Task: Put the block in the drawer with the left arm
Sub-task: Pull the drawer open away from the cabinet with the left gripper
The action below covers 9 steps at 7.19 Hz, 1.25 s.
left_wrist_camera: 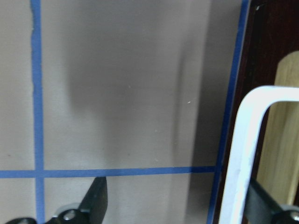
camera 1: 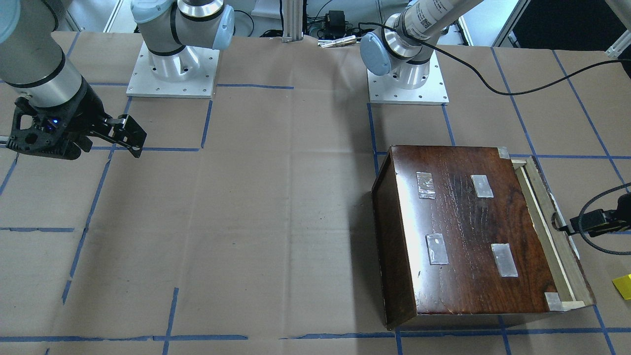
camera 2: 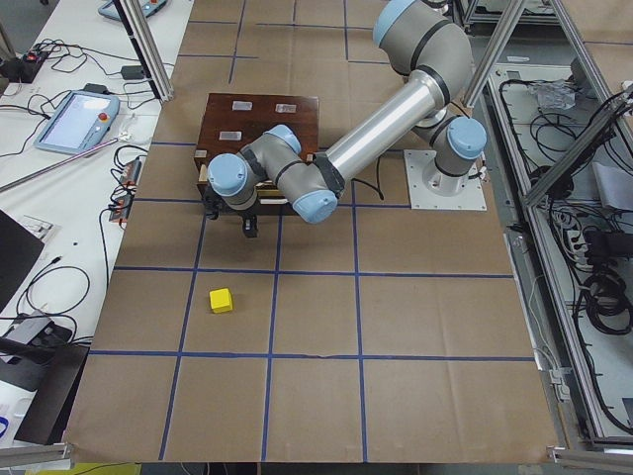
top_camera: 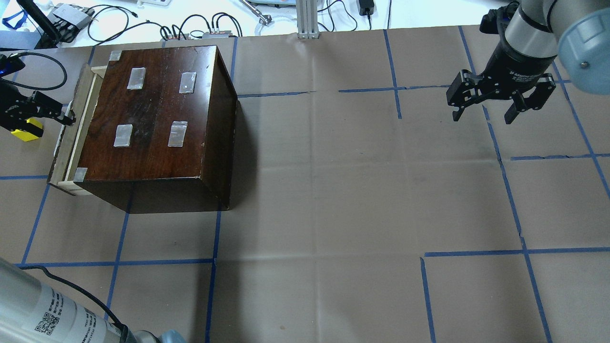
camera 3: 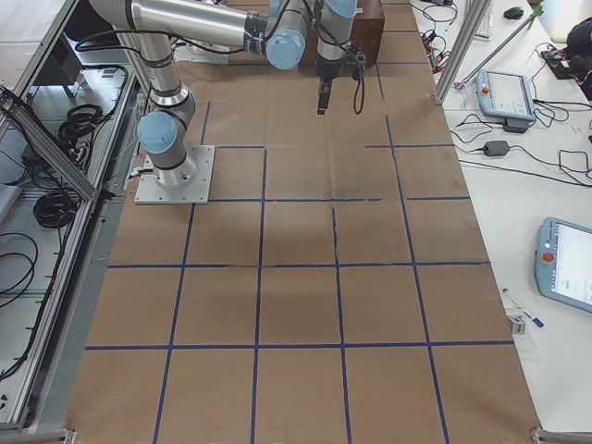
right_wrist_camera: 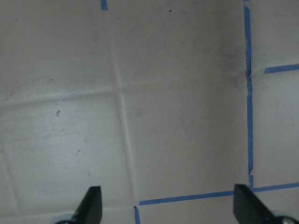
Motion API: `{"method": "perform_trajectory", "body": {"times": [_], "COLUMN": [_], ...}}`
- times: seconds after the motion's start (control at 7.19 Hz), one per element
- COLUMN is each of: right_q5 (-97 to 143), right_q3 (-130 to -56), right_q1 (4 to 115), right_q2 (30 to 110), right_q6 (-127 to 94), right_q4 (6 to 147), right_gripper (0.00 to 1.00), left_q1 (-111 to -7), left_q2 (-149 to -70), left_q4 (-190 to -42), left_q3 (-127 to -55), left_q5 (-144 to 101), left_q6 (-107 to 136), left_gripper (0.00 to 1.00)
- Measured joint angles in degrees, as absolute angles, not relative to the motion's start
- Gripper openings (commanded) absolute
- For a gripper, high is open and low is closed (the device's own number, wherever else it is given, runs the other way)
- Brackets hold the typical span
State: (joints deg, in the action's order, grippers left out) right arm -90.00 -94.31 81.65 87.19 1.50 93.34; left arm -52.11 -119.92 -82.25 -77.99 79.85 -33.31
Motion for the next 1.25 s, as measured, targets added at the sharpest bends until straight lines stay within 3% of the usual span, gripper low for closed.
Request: {"method": "perform_trajectory", "body": {"times": [1.25], "right_q5": [-90.0], "right_q3": [-94.3], "right_q1": [81.7], "right_q2": [87.2], "right_q6": [1.4], "right_q4": [93.3], "right_gripper": [1.00], "left_q1": [-49.7], "left_q2": [-120.6], "left_q4": [-82.1], "left_q3": [-76.2], "left_q5": [84.0], "left_q6": [-35.7], "left_gripper": [0.94]}}
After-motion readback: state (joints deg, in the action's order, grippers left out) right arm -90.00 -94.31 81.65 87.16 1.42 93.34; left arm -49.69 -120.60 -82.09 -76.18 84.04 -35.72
